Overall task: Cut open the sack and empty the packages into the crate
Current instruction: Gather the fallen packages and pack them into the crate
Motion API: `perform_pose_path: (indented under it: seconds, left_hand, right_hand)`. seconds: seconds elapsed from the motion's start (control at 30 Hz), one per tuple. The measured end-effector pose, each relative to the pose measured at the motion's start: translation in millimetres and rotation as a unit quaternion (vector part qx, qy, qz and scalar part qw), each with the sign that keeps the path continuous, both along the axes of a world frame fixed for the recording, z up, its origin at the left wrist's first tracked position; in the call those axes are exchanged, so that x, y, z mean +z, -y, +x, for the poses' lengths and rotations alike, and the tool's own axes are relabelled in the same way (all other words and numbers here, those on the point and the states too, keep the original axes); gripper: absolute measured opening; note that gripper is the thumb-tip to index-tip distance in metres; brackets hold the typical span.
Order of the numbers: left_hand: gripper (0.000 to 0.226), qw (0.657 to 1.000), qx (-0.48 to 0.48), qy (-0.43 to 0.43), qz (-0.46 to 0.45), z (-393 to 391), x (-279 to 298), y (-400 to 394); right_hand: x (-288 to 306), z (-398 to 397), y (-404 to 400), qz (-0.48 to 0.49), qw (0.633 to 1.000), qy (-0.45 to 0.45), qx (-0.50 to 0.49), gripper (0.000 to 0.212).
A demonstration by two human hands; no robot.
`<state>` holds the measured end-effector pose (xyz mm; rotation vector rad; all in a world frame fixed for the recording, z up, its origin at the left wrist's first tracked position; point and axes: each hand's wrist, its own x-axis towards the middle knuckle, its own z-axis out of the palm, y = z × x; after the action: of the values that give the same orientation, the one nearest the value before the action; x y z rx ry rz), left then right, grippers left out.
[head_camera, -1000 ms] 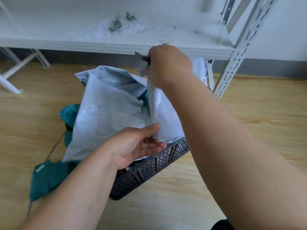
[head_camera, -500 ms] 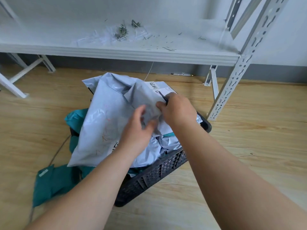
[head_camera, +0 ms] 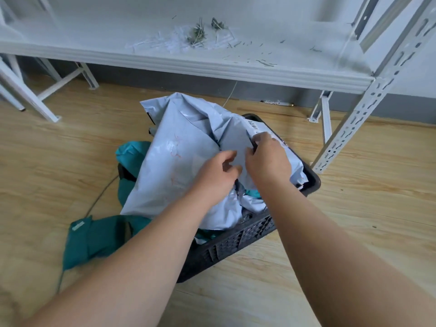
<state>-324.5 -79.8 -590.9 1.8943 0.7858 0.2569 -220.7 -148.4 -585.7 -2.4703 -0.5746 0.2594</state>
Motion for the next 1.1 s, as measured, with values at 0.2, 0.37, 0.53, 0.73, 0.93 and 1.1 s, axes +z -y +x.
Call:
perform_pose_path:
  seconds: [0.2, 0.37, 0.53, 0.73, 0.93, 1.1]
  left_hand:
    - [0.023, 0.978, 0.143, 0.151, -0.015, -98.1, 56.8, -58.1]
    - [0.023, 0.914, 0.371, 0.165, 0.009, -186.1, 43.0, -132.9]
    - [0.019, 0.889, 0.441, 0.066, -0.107, -253.2, -26.5, -190.4]
    - [0.004, 0.895, 0.407, -0.096, -0.156, -317.6, -115.0, -237.2]
    - [0.054, 0.896, 0.352, -0.229, -0.143, -351.0, -177.7, -263.0]
    - [0.065, 0.898, 0.326, -0.253, -0.154, -353.9, -222.3, -267.8]
  right_hand:
    - [40.3, -74.9, -55.1, 0.123, 0.969, -0.144, 0.158, 0.023]
    - [54.1, -166.0, -102.8, 0.118, 0.916, -0.264, 0.279, 0.014]
    - [21.0, -249.0, -151.0, 0.005, 0.880, -0.360, 0.309, 0.023]
    - [-38.2, -293.2, -198.9, -0.072, 0.864, -0.467, 0.174, 0.006]
    - [-101.9, -316.4, -242.9, -0.147, 0.859, -0.472, 0.136, 0.016]
    - [-158.4, -315.5, -266.3, -0.223, 0.858, -0.437, 0.152, 0.015]
